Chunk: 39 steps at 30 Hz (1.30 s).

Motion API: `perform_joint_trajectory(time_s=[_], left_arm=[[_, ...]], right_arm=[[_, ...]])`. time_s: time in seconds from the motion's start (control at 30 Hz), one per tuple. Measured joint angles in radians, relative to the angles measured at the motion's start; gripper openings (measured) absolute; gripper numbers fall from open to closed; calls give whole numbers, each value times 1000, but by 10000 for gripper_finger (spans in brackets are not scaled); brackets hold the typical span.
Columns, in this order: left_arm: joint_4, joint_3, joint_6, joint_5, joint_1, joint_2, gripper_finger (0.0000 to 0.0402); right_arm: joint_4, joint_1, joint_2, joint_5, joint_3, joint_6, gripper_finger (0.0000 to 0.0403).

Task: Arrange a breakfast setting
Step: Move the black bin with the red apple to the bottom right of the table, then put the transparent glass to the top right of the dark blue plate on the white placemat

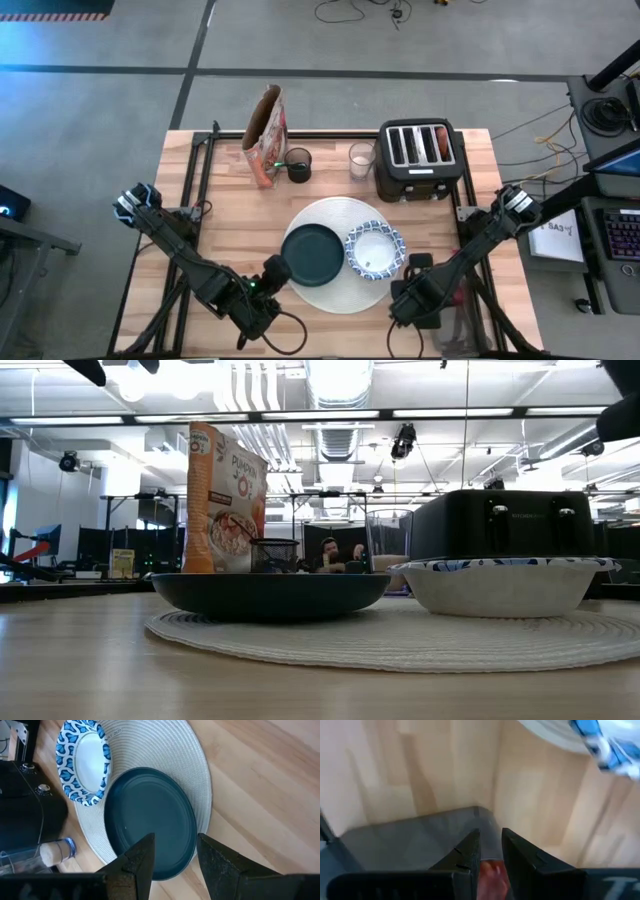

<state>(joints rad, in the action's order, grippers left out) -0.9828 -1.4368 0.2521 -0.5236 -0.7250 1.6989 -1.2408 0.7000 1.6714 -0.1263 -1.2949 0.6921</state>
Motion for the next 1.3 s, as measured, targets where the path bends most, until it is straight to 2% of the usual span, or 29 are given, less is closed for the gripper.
perform_joint_trajectory(time_s=[0.33, 0.6, 1.07, 1.17, 1.3], left_arm=[[-14, 0, 0, -16, 0, 0, 129], [-61, 0, -9, -19, 4, -4, 129], [-186, 15, -119, -17, 65, -54, 129], [-155, 75, -145, -17, 84, -91, 129], [-15, 227, -153, -10, 109, -175, 129]], right_arm=[[-90, -1, 0, -62, 0, 8, 70], [-190, -1, -13, 2, -61, -1, 71], [-171, -2, -156, 470, -87, 3, 73], [-155, -2, -192, 606, -85, 7, 75], [-136, -4, -241, 759, -79, 4, 73]])
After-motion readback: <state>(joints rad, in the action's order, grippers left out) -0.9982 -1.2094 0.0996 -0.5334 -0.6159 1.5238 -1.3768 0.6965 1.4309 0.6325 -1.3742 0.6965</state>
